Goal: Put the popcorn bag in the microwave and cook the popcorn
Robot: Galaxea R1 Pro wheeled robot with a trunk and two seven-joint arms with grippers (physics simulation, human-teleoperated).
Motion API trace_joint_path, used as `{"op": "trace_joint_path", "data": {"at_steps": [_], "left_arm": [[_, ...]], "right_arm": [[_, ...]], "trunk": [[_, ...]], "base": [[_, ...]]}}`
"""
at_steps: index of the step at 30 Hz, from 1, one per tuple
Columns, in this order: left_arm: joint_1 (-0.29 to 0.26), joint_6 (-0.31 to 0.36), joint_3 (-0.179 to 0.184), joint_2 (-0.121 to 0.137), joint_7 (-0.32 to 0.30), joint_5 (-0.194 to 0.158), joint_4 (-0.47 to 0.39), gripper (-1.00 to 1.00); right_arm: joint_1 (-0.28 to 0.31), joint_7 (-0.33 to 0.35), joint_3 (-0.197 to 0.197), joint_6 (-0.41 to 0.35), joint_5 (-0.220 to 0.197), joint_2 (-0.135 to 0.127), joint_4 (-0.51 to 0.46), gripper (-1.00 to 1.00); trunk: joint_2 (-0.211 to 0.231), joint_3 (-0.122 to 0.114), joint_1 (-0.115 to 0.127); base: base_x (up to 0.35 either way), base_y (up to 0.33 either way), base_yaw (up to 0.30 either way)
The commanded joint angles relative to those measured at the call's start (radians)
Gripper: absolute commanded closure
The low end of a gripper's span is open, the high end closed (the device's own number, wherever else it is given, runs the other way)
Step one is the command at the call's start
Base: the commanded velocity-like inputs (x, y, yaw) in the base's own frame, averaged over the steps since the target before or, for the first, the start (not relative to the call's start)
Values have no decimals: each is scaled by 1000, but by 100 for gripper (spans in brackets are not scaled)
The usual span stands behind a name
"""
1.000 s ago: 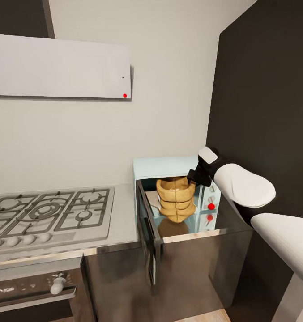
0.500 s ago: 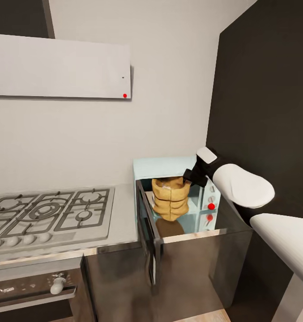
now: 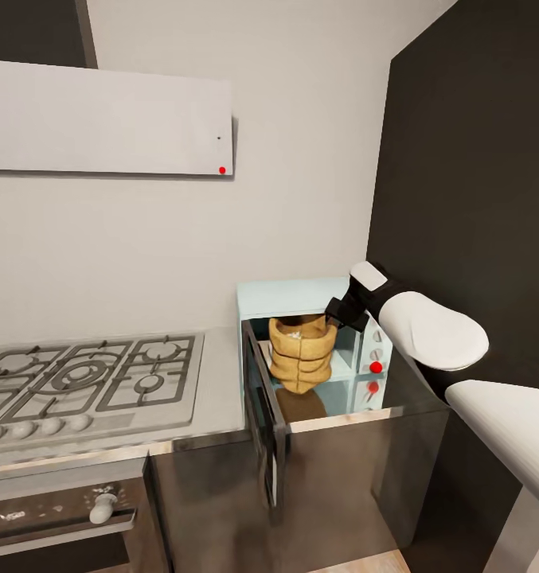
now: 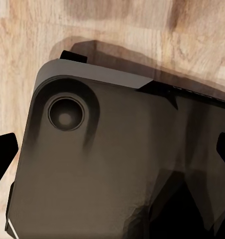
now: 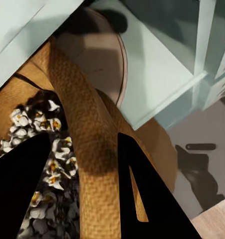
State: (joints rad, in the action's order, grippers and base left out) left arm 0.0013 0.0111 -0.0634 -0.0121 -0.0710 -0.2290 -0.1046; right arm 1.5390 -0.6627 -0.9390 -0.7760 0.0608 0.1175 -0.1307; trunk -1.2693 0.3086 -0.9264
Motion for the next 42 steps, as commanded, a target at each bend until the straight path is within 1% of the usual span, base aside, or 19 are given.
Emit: {"op": "trace_joint_path", "data": {"at_steps": [1, 16, 17, 21, 32, 36, 42], "left_arm": [[0, 1, -6, 0, -4, -4, -1, -100], [0, 1, -6, 0, -4, -4, -1, -100], [0, 0, -7, 1, -4, -4, -1, -100], [0, 0, -7, 1, -4, -4, -2, -100], [0, 0, -7, 3, -4, -4, -2, -100], [0, 0, -7, 3, -4, -4, -2, -100], [0, 0, -7, 2, -4, -4, -1, -100]], "right_arm": [[1, 1, -18, 1, 3, 1, -4, 100], [1, -3, -17, -2, 4, 0, -6, 100], [-5, -1, -12, -2, 5, 3, -11, 100], [-7, 13, -11, -1, 10, 1, -10, 100], [-7, 15, -9, 0, 10, 2, -17, 100], [-7, 17, -8, 0, 10, -5, -17, 100], [-7, 16, -7, 1, 10, -5, -17, 100]], "trunk": [[-1, 1, 0], [-1, 1, 0], [-1, 1, 0], [-1, 1, 0], [-1, 1, 0], [-1, 1, 0], [-1, 1, 0]], "base": [[31, 0, 0], [19, 0, 0], [0, 0, 0], [0, 0, 0], [0, 0, 0], [0, 0, 0], [0, 0, 0]]}}
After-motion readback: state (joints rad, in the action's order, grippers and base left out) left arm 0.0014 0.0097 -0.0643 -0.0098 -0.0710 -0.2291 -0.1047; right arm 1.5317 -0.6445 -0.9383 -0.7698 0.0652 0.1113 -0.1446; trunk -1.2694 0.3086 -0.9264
